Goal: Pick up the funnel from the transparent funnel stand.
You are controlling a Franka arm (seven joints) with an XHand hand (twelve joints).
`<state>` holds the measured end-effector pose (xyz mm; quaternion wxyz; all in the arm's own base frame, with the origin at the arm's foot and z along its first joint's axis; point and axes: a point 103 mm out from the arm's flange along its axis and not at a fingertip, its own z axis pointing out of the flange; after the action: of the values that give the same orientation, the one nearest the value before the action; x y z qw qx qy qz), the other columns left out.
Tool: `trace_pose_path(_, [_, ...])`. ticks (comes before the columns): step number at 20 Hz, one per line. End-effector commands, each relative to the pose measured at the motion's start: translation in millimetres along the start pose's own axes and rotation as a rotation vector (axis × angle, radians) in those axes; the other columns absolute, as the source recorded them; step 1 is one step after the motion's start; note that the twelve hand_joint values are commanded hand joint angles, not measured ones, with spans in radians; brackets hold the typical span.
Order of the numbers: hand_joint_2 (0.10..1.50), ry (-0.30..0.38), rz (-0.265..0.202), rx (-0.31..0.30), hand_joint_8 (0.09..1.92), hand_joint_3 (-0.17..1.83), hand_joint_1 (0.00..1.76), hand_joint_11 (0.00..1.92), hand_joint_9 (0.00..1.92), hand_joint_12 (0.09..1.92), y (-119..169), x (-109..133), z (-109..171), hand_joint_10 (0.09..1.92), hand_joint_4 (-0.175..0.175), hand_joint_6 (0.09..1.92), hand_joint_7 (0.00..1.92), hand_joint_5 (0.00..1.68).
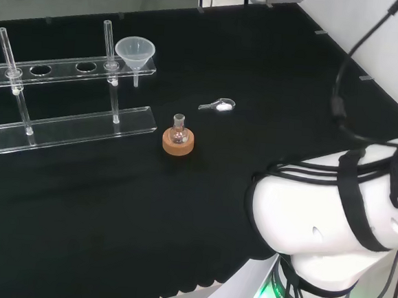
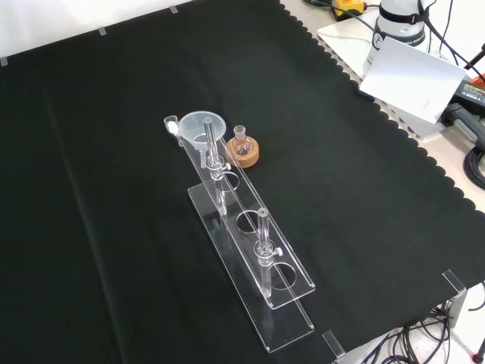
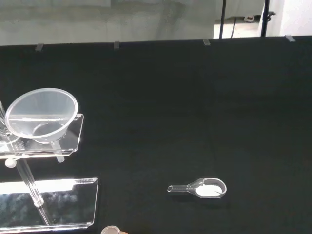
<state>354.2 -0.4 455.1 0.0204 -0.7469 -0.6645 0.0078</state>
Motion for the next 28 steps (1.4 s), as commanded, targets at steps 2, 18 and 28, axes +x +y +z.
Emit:
trace_pose_path(2, [1.13, -0.013, -0.050, 0.034, 0.52, 0.46, 0.00, 0.23, 0.20, 1.32, 65, 13, 30, 0.61, 0.033, 0.09, 0.02, 0.21])
trace_pose_path(18, [1.14, -0.020, -0.128, 0.147, 0.51, 0.41, 0.00, 0.19, 0.19, 1.34, 116, 56, 87, 0.60, 0.030, 0.09, 0.03, 0.22])
trace_pose_path(28, [1.10, -0.064, -0.168, 0.196, 0.51, 0.37, 0.00, 0.15, 0.17, 1.36, 130, 95, 113, 0.61, 0.022, 0.09, 0.04, 0.20])
